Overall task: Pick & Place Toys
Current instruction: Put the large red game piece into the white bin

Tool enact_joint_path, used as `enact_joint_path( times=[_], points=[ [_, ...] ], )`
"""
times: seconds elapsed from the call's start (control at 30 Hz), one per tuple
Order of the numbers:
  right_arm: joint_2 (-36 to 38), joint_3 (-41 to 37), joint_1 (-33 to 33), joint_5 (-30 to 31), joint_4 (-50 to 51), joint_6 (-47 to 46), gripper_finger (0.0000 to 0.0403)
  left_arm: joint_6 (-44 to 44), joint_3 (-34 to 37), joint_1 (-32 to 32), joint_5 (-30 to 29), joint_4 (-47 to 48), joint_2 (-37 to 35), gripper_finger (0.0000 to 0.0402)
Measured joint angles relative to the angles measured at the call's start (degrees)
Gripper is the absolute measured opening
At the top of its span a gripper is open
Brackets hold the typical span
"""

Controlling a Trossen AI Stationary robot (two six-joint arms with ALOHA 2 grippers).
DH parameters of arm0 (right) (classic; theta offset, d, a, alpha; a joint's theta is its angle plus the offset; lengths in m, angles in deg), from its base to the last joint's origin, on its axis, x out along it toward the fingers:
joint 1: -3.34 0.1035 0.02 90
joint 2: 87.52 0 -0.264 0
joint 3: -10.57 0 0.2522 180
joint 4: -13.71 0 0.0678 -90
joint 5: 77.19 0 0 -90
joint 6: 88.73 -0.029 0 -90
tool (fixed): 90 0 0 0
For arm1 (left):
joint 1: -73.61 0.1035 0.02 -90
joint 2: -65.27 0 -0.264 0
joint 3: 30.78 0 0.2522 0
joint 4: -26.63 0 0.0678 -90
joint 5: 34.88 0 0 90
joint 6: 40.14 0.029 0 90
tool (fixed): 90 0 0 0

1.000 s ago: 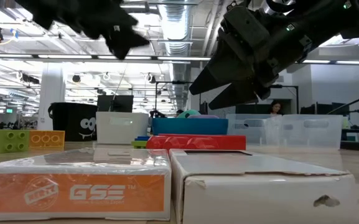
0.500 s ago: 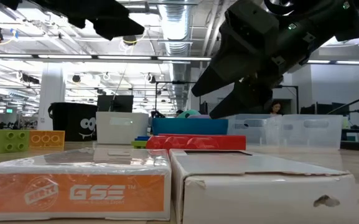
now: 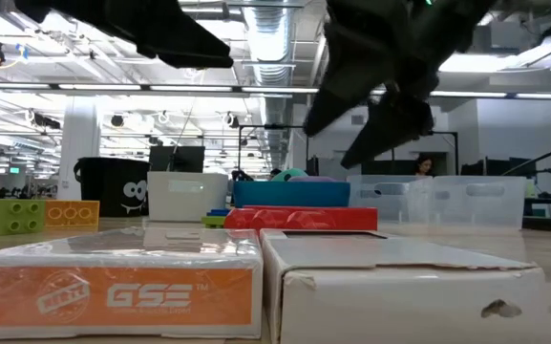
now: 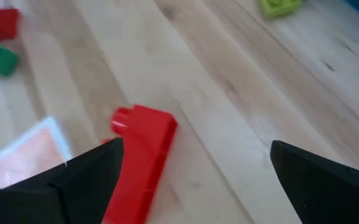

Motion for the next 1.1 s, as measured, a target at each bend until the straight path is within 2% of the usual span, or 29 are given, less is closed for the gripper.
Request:
enact_joint_path(
  times=[0.3,0.47,0.53,0.6,0.67,0.73,0.87,1.1],
  points=[
    [0.0,1.2,0.0,-4.8,0.5,-0.8,0.0397,-0.7,0.0,0.0,0.0,1.5,0.0,0.0286],
    [-3.2,2.2,0.4,-7.6,1.6,-0.9,0.0397,-0.8,0.0,0.0,0.0,1.2,0.0,0.0286],
    [-6.2,4.6,0.4,-9.4,0.3,-0.9,0.0397,-0.8,0.0,0.0,0.0,1.1,0.0,0.0286],
    [-8.3,6.2,0.4,-9.5,6.7,-0.8,0.0397,-0.8,0.0,0.0,0.0,0.5,0.0,0.0286],
    [-11.6,10.0,-0.1,-9.5,7.1,-0.6,0.0397,-0.9,0.0,0.0,0.0,0.9,-0.1,0.0286],
    [-13.1,13.3,-0.4,-9.4,13.2,-0.4,0.0397,-0.9,0.0,0.0,0.0,0.7,-0.2,0.0286],
    [-17.7,20.3,-1.1,-9.9,17.5,1.5,0.0397,-0.9,0.0,0.1,0.1,1.5,-0.6,0.0286],
    [-23.8,29.5,-1.3,-13.2,20.2,6.5,0.0397,-4.1,0.1,0.0,0.1,3.4,-2.0,0.0286]
  ],
)
